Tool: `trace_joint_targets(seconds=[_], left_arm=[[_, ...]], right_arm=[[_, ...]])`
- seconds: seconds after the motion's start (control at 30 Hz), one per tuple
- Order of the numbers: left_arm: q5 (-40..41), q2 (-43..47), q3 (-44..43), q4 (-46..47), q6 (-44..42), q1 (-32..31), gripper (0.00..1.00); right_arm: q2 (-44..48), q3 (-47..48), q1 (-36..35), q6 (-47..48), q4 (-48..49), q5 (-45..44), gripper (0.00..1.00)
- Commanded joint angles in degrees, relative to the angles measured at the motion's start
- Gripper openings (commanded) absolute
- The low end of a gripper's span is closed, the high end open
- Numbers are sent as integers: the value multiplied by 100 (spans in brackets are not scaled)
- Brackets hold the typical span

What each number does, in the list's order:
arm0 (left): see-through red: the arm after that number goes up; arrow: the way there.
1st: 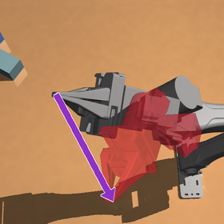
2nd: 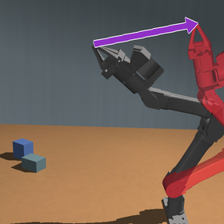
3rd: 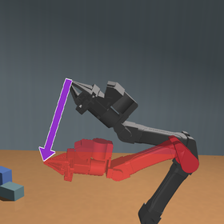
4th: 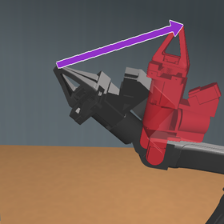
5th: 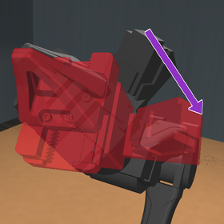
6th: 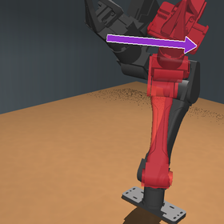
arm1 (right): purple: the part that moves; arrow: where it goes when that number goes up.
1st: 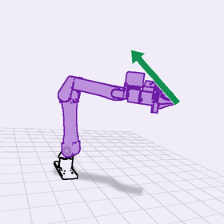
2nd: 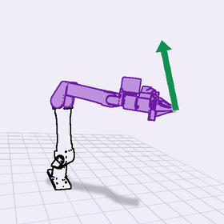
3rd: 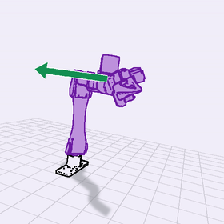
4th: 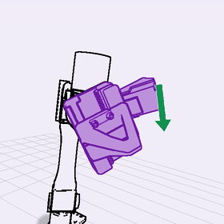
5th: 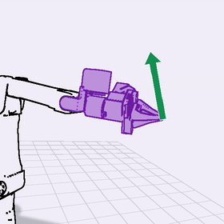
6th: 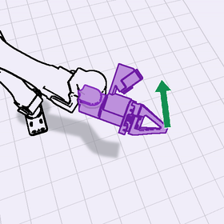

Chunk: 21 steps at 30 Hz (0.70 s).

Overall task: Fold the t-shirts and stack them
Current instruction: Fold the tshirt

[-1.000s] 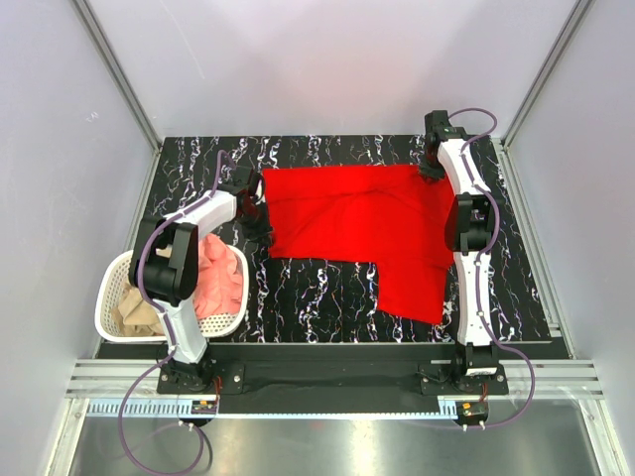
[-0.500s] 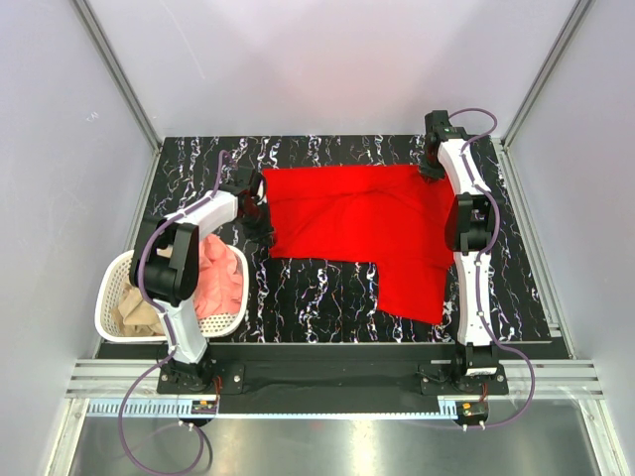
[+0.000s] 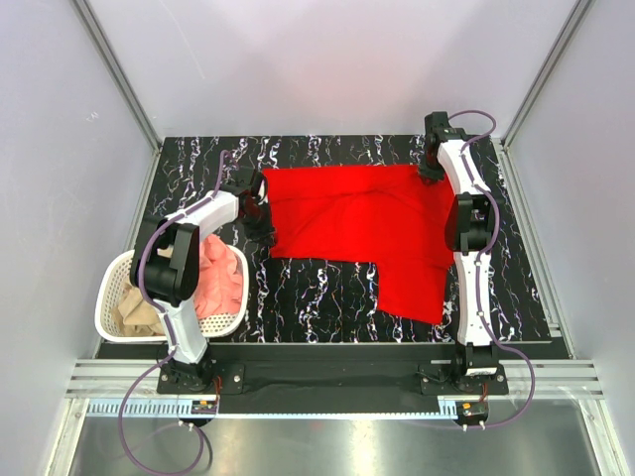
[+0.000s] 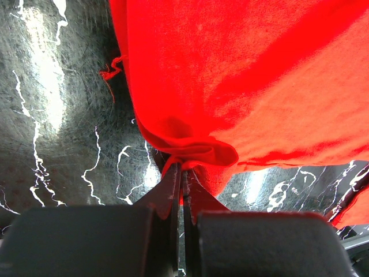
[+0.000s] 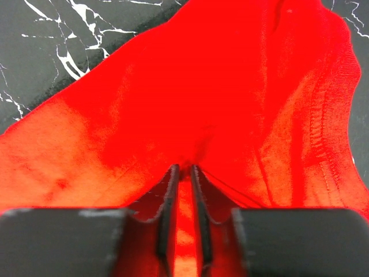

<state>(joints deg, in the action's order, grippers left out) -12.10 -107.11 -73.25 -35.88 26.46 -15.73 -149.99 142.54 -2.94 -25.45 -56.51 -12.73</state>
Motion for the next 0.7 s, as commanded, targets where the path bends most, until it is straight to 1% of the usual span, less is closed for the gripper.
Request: trace_joint_targets(seconds=[0.0,0.07,0.1,0.13,0.23,0.37,0.43,0.47,0.57,0.67], left_arm=[[-117,6,-5,178,35,-27,0],[-117,6,4,186,44,-27,0],[-117,15,4,178,44,-27,0],[-117,-3,-5,178,44,-27,0],[-109,6,-22,169,44,-36,0],[-100,23,-40,160,9,-36,0],[-91,41,-14,177,0,-36,0],[-91,41,-5,178,-9,-36,0],[-117,41,57,239,-27,-44,0],[-82,15,83,265,-62,-36,0]], right_arm=[[128,81,22,14,-27,-1,18],[137,125,30,-3,-27,16,13],[137,142,22,-4,-44,8,6],[137,186,30,-12,-70,-27,4],[233,265,30,-30,-132,-45,0],[601,336,22,-249,-500,112,0],[830,74,-5,-363,-712,244,0],[1092,-84,-14,-442,-747,401,0],[1577,-996,-92,-548,-800,517,0],[1990,-1631,-250,-522,-546,526,0]])
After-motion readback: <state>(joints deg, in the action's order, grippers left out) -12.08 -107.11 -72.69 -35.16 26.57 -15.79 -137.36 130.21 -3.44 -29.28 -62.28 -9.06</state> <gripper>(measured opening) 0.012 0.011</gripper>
